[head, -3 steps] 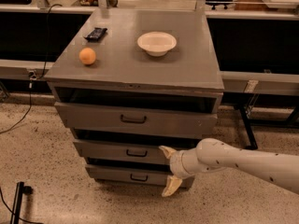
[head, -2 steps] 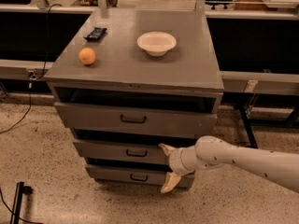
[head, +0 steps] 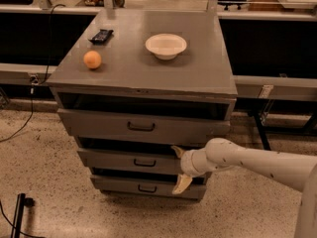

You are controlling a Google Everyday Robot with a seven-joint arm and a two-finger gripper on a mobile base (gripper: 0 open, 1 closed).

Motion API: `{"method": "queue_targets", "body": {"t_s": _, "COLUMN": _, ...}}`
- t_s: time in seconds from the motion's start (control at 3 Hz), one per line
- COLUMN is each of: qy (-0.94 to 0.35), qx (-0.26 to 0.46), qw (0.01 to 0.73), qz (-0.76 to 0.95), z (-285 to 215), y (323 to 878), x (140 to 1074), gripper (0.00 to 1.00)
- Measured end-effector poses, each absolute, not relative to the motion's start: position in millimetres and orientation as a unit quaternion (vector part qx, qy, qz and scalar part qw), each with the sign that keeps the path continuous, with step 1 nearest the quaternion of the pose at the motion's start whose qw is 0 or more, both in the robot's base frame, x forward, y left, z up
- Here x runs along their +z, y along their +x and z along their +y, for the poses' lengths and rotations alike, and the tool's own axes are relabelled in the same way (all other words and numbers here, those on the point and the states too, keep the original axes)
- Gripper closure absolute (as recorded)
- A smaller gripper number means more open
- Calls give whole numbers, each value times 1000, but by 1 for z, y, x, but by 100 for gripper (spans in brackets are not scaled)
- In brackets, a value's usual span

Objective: Open middle drawer

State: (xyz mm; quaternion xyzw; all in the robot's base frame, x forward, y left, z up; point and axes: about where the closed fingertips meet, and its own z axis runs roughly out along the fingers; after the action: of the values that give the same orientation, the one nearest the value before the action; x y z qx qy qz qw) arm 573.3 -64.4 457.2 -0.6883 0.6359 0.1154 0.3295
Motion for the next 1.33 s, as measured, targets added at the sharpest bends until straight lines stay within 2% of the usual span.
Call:
{"method": "queue_targets", "body": {"t_s": 0.33, "qy": -681, "qx": 111, "qw": 328, "qz": 645, "z": -74, "y": 584, "x": 447, "gripper": 0}}
{"method": "queue_targets", "body": {"t_s": 0.67, "qy": -675, "qx": 112, "qw": 320, "qz": 655, "z": -80, "y": 587, "x": 434, "gripper": 26}}
{"method": "queue_targets", "body": {"t_s": 1.0, "qy": -675, "qx": 114, "qw": 311, "qz": 659, "z": -82, "y": 585, "x": 428, "gripper": 31}}
{"method": "queue_targets", "body": {"t_s": 1.33, "qy": -675, "qx": 131, "qw": 310, "qz": 657, "z": -75, "y": 579, "x": 434, "gripper": 47}}
